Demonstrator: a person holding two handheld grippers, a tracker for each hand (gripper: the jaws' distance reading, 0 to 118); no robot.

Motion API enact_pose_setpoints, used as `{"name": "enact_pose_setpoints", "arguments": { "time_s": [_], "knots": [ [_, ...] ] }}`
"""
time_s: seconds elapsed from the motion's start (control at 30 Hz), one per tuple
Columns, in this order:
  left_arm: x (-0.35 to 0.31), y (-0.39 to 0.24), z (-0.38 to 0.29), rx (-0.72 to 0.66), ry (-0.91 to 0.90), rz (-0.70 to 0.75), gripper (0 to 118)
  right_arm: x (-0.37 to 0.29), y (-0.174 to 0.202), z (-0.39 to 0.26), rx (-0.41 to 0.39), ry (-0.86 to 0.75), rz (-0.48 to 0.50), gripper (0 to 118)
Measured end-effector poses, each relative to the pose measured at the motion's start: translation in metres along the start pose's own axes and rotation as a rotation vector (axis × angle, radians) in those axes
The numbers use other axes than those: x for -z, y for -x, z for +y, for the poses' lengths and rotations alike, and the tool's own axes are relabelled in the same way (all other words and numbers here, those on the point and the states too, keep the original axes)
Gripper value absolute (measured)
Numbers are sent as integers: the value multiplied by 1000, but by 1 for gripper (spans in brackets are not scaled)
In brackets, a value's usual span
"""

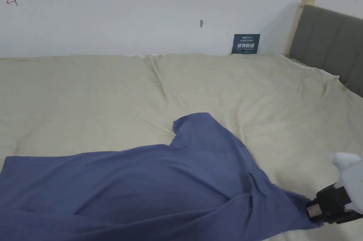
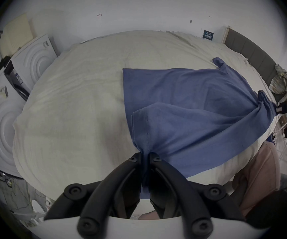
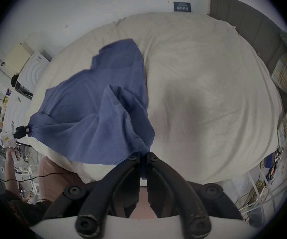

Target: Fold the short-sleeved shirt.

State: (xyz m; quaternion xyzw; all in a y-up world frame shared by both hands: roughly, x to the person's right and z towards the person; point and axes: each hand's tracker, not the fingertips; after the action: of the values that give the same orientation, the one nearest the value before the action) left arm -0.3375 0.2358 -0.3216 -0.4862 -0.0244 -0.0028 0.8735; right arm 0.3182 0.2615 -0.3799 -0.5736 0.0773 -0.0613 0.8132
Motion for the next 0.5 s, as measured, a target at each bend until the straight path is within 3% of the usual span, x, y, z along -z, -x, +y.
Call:
{"name": "enact_pose_setpoints", "arguments": {
  "time_s": [0.27,0.3,0.33,0.37,0.4,0.43,0.47,0.5],
  "knots": [
    [50,6,-25,-64,81,8,8,69,4,-16,0,51,-81,6],
    [49,6,-24,-69,75,9,10,65,7,-17,-21,29,-92,12],
    [49,6,-24,-65,74,18,15,61,8,-18,-43,-11,-108,28],
    [48,7,-23,-59,71,33,27,58,3,-15,-64,-49,-142,58],
    [46,9,-23,-50,64,65,61,55,0,-16,-74,-63,-171,98],
    [43,11,-24,-44,65,102,92,49,-3,-17,-69,-77,-184,109],
    [39,16,-25,-49,58,115,113,41,-7,-17,-36,-91,-177,109],
    [32,21,-26,-63,42,98,118,32,-15,-17,6,-115,-162,109]
  ]
}}
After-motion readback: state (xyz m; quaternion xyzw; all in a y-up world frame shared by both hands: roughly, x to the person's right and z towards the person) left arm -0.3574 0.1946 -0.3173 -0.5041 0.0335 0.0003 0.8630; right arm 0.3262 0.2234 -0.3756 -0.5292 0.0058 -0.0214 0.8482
